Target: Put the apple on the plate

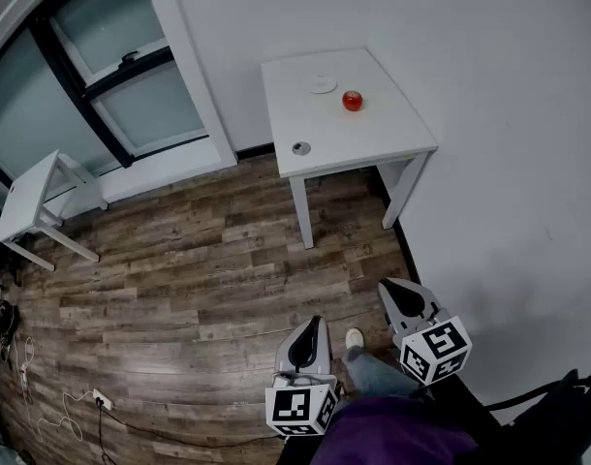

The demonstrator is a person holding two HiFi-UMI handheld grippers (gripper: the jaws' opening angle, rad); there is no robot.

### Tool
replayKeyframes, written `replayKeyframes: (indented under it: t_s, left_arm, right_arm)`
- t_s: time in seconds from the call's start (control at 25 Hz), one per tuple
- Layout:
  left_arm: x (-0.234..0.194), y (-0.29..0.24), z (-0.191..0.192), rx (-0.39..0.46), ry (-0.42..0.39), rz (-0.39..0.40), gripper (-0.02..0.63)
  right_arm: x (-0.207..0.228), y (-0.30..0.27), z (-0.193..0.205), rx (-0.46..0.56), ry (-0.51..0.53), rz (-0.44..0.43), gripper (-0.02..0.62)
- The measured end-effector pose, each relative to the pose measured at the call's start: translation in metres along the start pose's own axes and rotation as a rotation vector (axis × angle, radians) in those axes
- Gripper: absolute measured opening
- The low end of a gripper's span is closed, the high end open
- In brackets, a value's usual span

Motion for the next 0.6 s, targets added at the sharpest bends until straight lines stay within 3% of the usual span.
replayKeyframes:
  t_s: [0.6]
  left_arm:
    - [-0.009,-0.129,-0.051,0.03,0.019,-0.059,0.008]
  right_arm:
    - [0.104,-0.083,-0.046,-0.023,0.023,-0.056,0.011]
Point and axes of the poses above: the fingertips, and each gripper's own axes: y backward along the fingers, x to its right, z out of its underside, the point moved 1 cm from there along y, backward along the fingers, and after that the axes turned 7 degrees about -x, right-handed, at the moved point
